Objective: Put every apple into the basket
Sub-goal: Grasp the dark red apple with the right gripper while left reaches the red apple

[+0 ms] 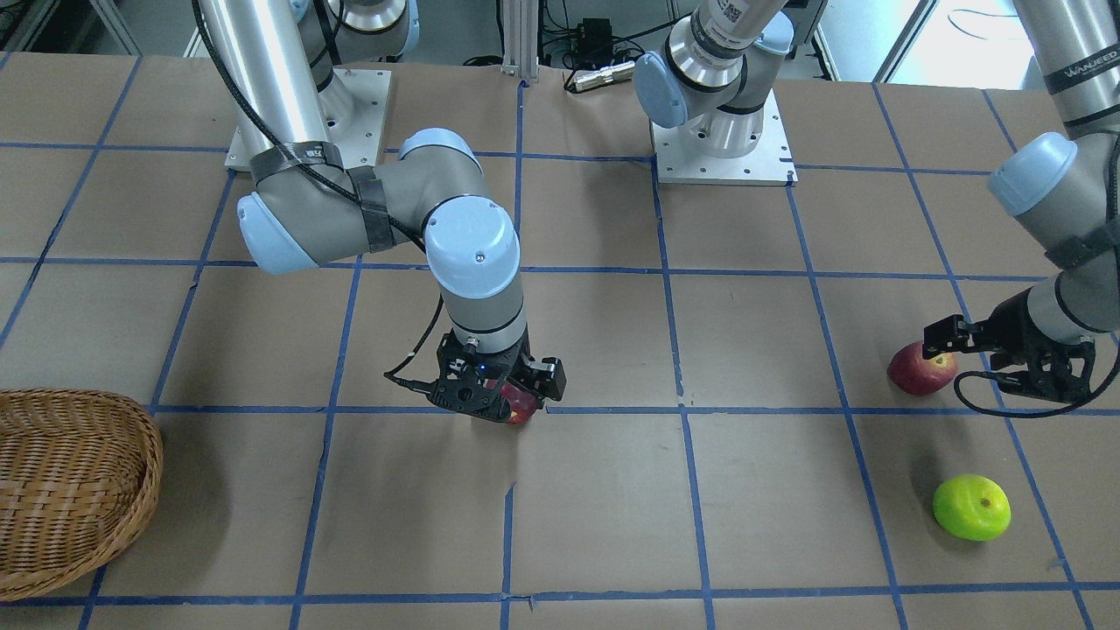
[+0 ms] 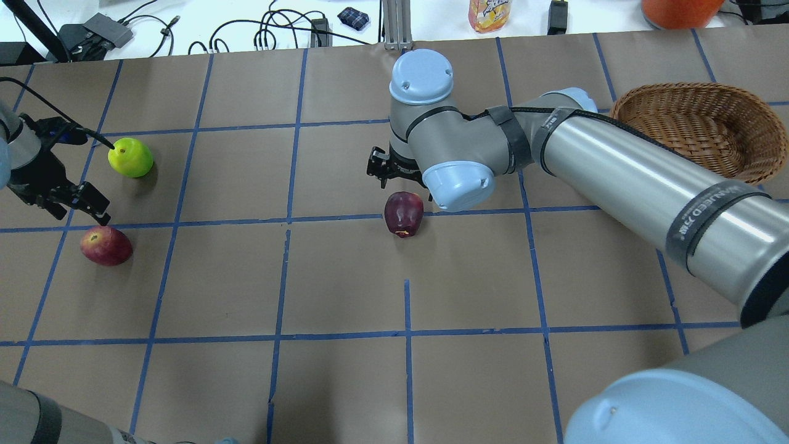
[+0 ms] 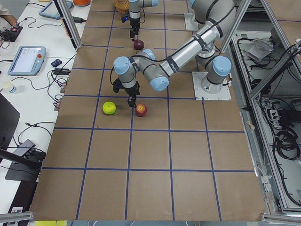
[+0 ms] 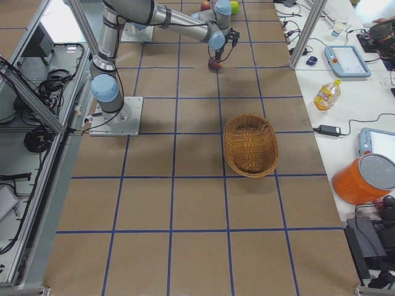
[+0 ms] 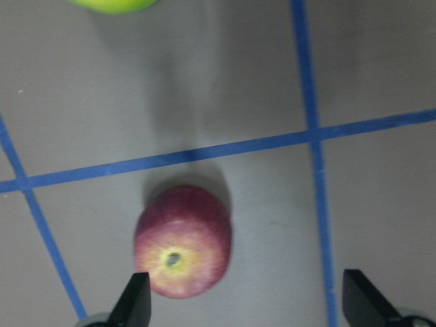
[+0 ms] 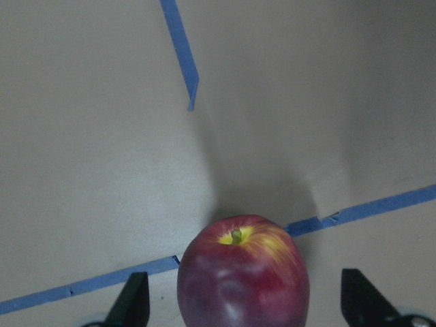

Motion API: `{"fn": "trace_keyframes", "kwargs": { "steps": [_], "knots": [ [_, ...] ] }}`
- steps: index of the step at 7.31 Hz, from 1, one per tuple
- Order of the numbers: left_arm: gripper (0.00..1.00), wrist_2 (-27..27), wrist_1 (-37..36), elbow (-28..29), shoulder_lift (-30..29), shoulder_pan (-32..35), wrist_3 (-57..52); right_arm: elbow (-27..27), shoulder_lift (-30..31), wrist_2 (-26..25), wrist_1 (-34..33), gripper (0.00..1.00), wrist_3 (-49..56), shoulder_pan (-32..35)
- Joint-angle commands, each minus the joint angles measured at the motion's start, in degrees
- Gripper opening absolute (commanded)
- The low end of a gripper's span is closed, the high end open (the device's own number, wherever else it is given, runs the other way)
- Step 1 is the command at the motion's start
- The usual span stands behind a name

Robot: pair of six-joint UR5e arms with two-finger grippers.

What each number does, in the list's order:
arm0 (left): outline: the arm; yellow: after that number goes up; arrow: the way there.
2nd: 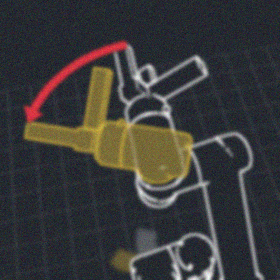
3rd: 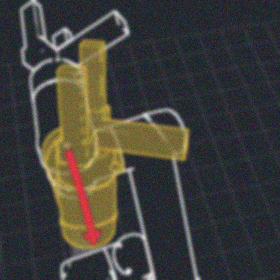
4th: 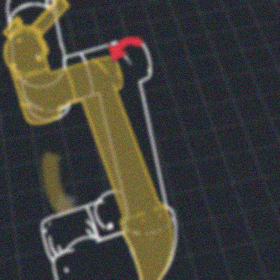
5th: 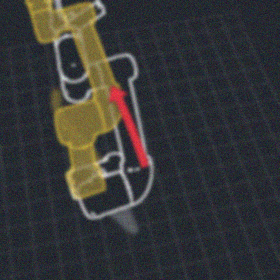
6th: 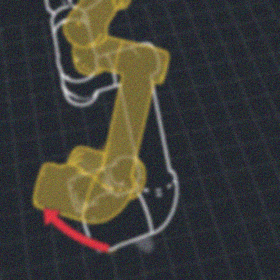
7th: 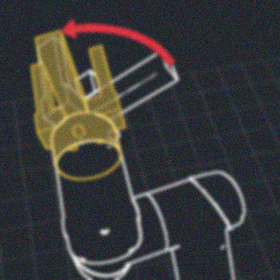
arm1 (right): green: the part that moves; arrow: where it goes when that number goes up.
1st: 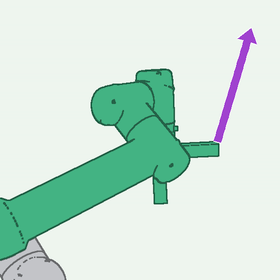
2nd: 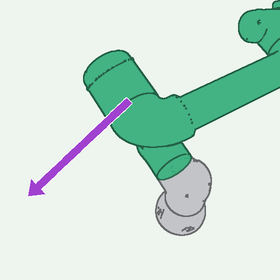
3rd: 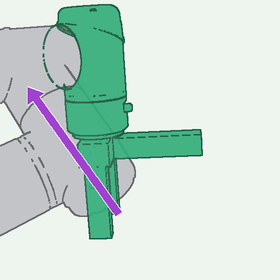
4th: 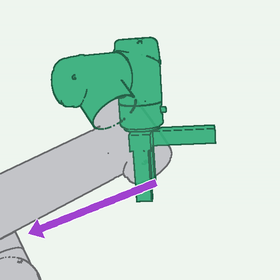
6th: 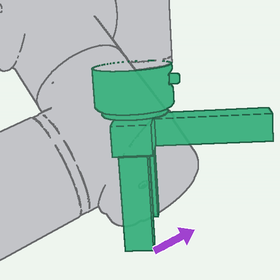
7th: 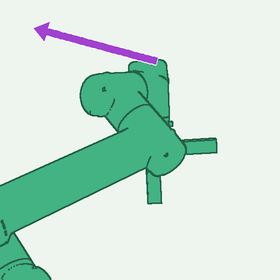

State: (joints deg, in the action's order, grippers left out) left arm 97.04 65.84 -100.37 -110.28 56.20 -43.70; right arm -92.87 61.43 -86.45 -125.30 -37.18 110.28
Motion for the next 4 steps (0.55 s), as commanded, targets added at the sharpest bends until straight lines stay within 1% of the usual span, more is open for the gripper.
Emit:
{"fn": "trace_keyframes", "kwargs": {
  "steps": [1, 2, 4],
  "knots": [
    [1.00, -0.27, -7.28, -6.39, -0.73, -1.45, -0.86, 0.23, -2.45, 0.06, -0.12, 1.00, -0.08, 0.46],
    [1.00, -0.44, -8.09, -8.16, -1.08, -1.45, -0.68, 0.32, -3.15, 0.06, -0.12, 1.00, 0.18, 0.55],
    [1.00, -0.62, -10.03, -8.71, -2.04, -1.45, -1.03, 0.32, -3.95, -0.21, -0.12, 1.00, 0.80, 0.55]
  ]
}}
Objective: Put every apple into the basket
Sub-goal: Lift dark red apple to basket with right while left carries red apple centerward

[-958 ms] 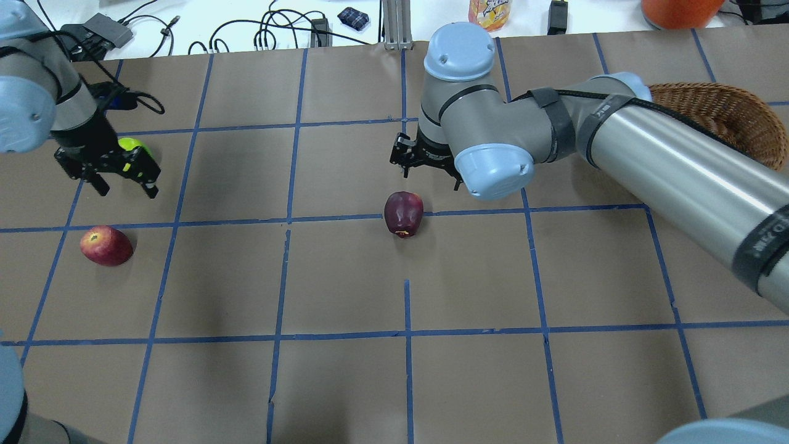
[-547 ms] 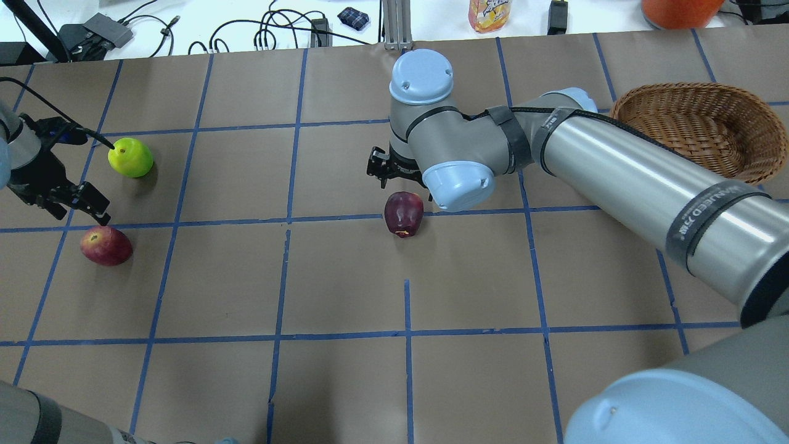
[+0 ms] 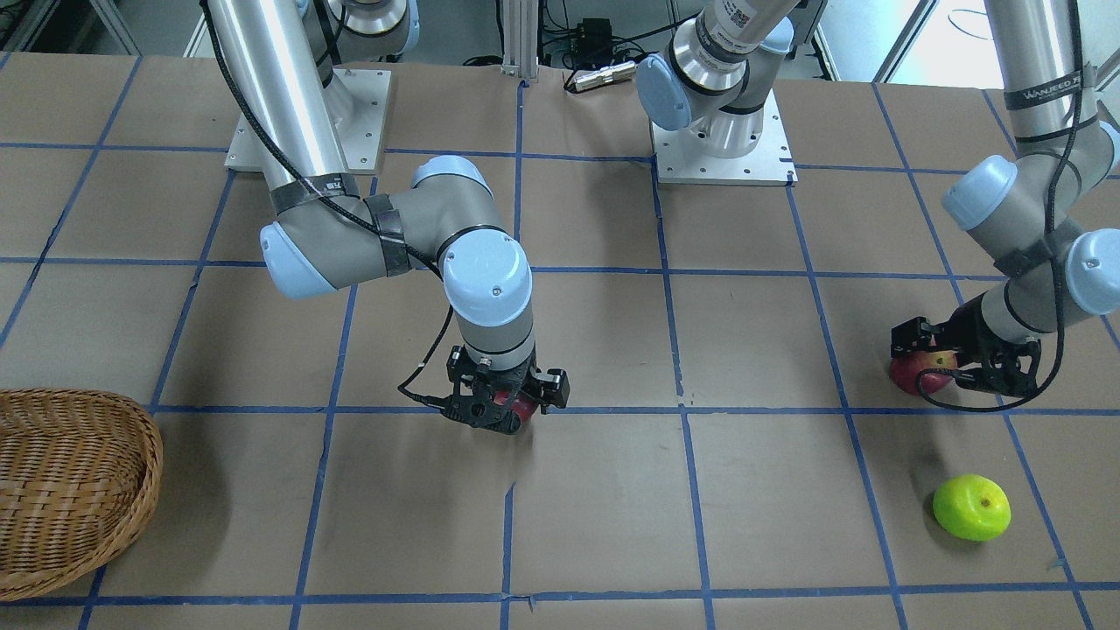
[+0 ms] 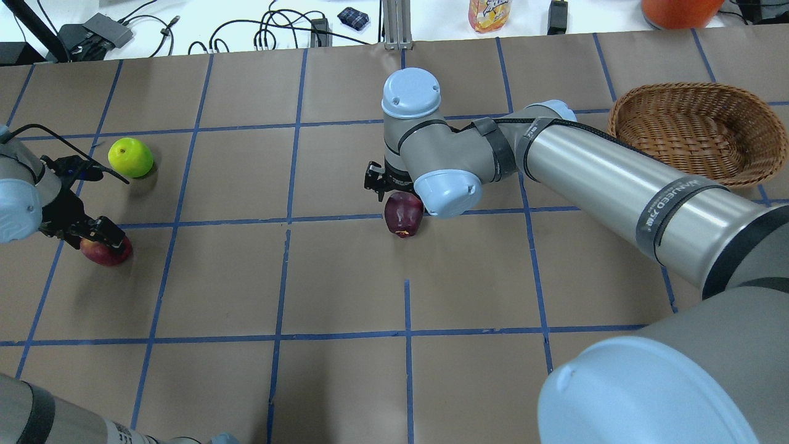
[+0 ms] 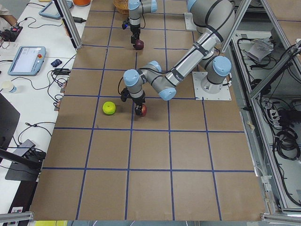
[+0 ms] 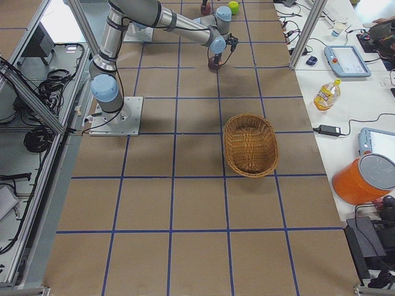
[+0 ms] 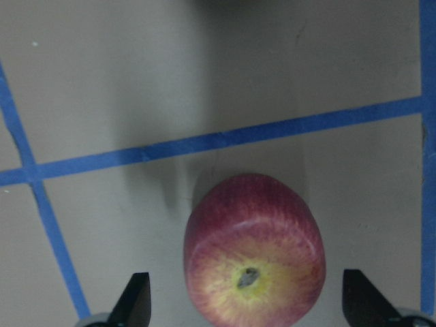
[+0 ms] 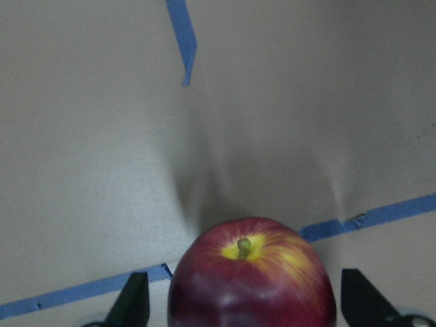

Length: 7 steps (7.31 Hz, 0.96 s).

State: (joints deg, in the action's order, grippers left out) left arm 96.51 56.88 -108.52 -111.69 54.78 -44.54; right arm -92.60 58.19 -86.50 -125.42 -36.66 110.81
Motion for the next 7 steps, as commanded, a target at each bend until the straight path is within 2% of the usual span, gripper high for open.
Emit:
{"fn": "trace_keyframes", "kwargs": {
  "steps": [1, 2, 3, 4, 5, 6, 7],
  "knots": [
    [0.98, -0.09, -2.29, -0.46, -0.99, -0.03, -0.37, 0.05, -0.88, 0.01, 0.09, 0.41, 0.27, 0.02],
    [0.81, -0.26, -3.43, -0.46, -1.16, -0.03, -0.63, 0.14, 0.25, -0.77, 1.57, 0.00, 1.57, -0.15],
    [0.48, -0.27, -3.36, -0.03, -1.08, 0.06, -0.72, 0.84, 3.04, -0.69, 4.19, 0.00, 3.33, -0.41],
    [0.31, -0.35, -3.36, 0.33, -0.64, 0.41, -0.55, 1.89, 4.55, -0.69, 8.48, 0.00, 6.13, -1.11],
    [0.27, -2.18, -2.75, 0.85, 0.76, 2.07, 0.32, 3.64, 5.17, -0.78, 10.79, 0.00, 7.29, -1.90],
    [0.27, -4.20, 0.56, 1.90, 2.34, 6.08, 1.38, 7.14, 6.75, -1.13, 17.86, 0.00, 10.35, -4.08],
    [0.27, -4.05, 4.25, 2.69, 4.09, 12.30, 7.48, 11.09, 9.63, -2.87, 28.37, 0.00, 14.03, -7.93]
  ]
}}
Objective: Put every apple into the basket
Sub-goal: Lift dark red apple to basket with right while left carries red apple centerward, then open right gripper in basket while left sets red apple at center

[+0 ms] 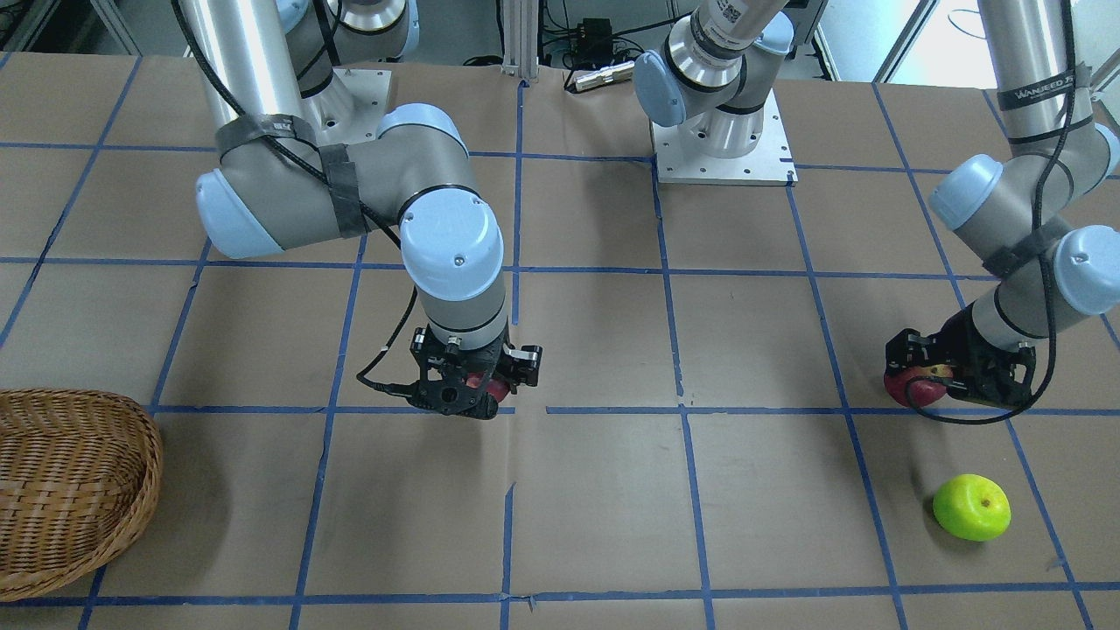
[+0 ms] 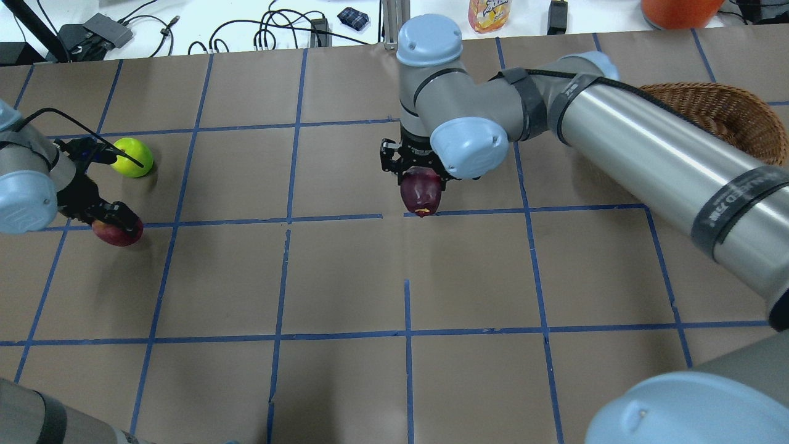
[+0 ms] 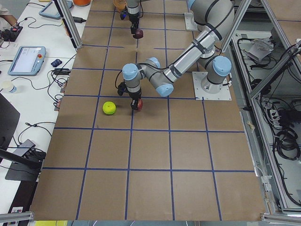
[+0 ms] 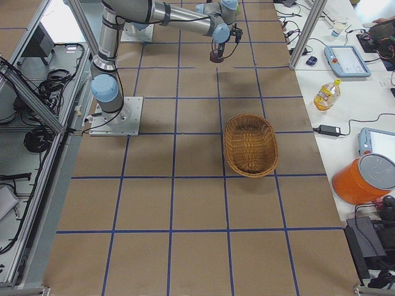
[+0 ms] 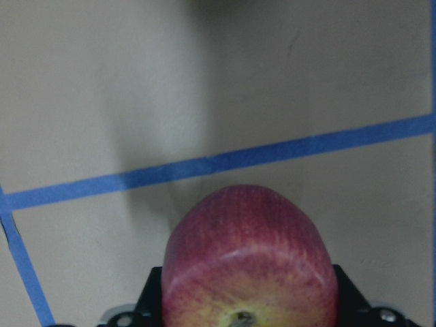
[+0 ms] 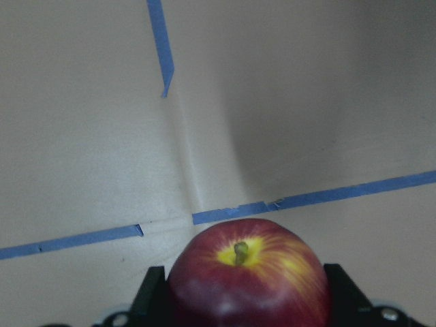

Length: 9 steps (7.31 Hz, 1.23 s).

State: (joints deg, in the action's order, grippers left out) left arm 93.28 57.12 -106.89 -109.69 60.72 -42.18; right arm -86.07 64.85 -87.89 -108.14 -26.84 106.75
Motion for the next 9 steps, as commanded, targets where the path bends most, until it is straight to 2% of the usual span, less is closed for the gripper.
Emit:
{"fn": "trace_keyframes", "kwargs": {
  "steps": [1, 2, 3, 4, 5, 7, 9],
  "knots": [
    [0.27, -1.26, 4.75, 1.59, 3.16, 13.04, 14.67, 6.94, 4.74, -3.41, 16.94, 0.00, 7.12, -10.18],
    [0.27, -1.78, 4.23, 3.16, 2.90, 18.68, 19.46, 7.49, 6.33, -4.82, 19.87, 0.00, 13.24, -15.82],
    [0.27, -2.40, 4.32, 5.27, 1.42, 24.39, 30.21, 7.23, 6.78, -7.97, 20.16, 0.00, 16.87, -21.88],
    [0.27, -5.62, 3.97, 7.55, 0.63, 30.02, 42.67, 7.06, 6.43, -9.74, 19.73, 0.00, 24.56, -27.77],
    [0.27, -7.05, 3.79, 9.23, -1.30, 35.03, 51.50, 6.97, 5.65, -9.85, 18.16, 0.00, 33.77, -31.91],
    [0.27, -12.83, 0.54, 9.07, -6.21, 44.70, 58.41, 7.49, -0.14, -14.56, 7.90, 0.00, 44.53, -38.69],
    [0.27, -13.12, -0.95, 10.38, -9.47, 47.91, 62.46, 7.50, -5.76, -15.21, -2.45, 0.00, 52.19, -41.88]
  ]
}}
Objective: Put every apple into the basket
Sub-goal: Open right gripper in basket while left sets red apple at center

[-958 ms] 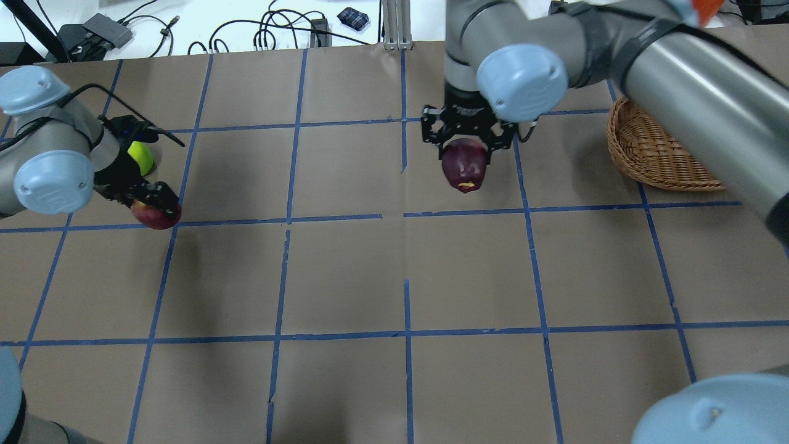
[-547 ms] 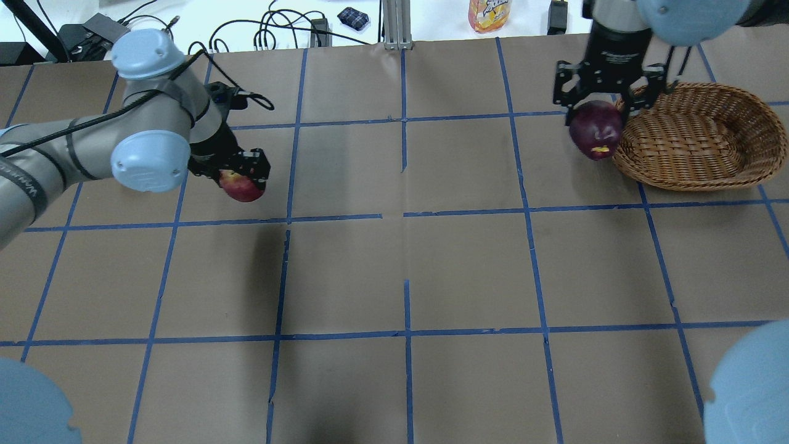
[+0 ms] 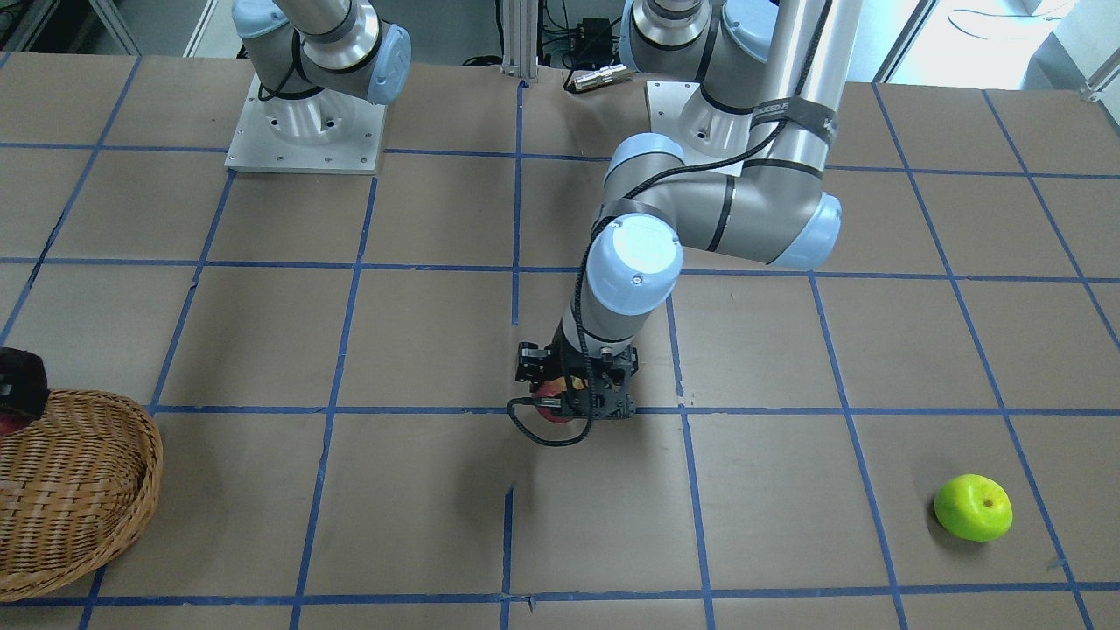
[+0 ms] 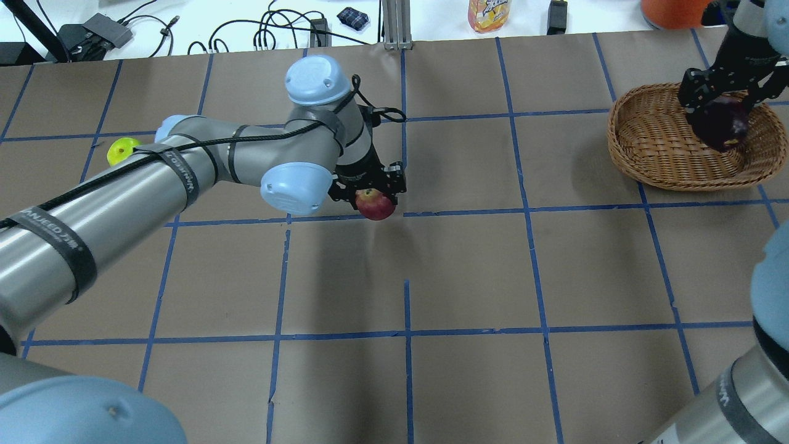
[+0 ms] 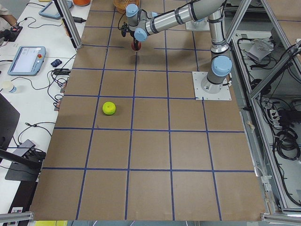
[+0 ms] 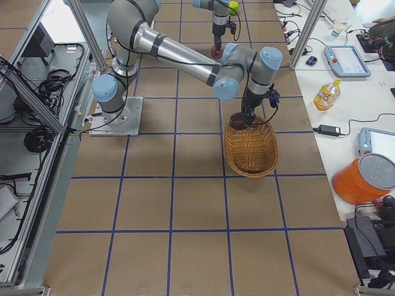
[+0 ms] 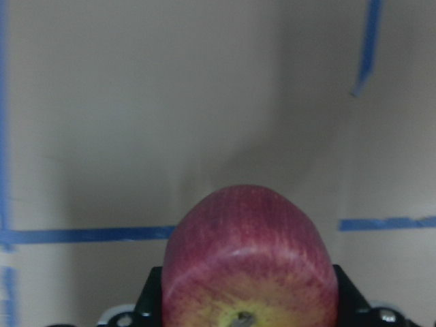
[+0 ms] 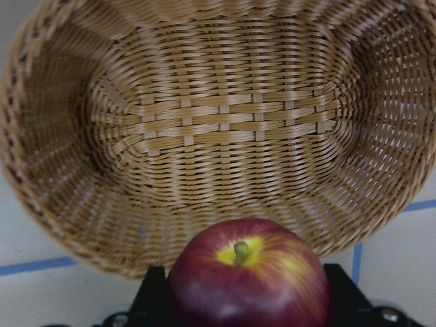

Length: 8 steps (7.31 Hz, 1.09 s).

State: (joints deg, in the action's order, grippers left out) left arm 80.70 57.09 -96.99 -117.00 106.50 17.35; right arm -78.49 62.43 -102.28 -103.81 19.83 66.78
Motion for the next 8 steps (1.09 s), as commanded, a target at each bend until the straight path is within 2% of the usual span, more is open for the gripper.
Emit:
{"fn": "trace_keyframes", "kwargs": {
  "steps": [1, 2, 3, 4, 5, 6, 7, 8],
  "knots": [
    [0.38, -0.19, -1.71, 0.22, -3.14, 2.30, 3.22, 0.09, -5.89, -3.00, -11.81, 0.00, 8.53, -2.62],
    [0.85, -0.36, -1.81, 0.66, -3.76, 2.22, 4.35, 0.00, -8.35, -3.19, -15.51, 0.00, 9.17, -3.93],
    [1.00, -0.45, -2.50, 0.83, -4.20, 2.13, 7.67, 0.09, -9.24, -3.28, -17.38, 0.00, 12.83, -4.64],
    [1.00, -0.54, -4.08, 2.14, -3.42, 1.52, 8.14, -0.08, -9.86, -3.37, -17.74, 0.00, 13.65, -5.17],
    [1.00, 0.16, -3.48, 5.11, -3.85, 1.08, 8.31, -0.43, -10.04, -3.37, -17.75, 0.35, 13.22, -5.17],
    [1.00, -0.01, -0.69, 8.54, -3.59, -1.97, 8.23, -0.17, -9.87, -3.02, -17.22, 0.99, 13.22, -5.26],
    [1.00, -0.01, 6.38, 11.44, -2.02, -7.31, 6.14, -0.17, -9.61, -3.28, -16.61, 1.00, 13.57, -5.26],
    [1.00, 0.25, 11.33, 12.95, -1.31, -13.19, -4.58, -0.35, -8.65, -3.37, -15.56, 1.00, 13.66, -5.26]
  ]
}}
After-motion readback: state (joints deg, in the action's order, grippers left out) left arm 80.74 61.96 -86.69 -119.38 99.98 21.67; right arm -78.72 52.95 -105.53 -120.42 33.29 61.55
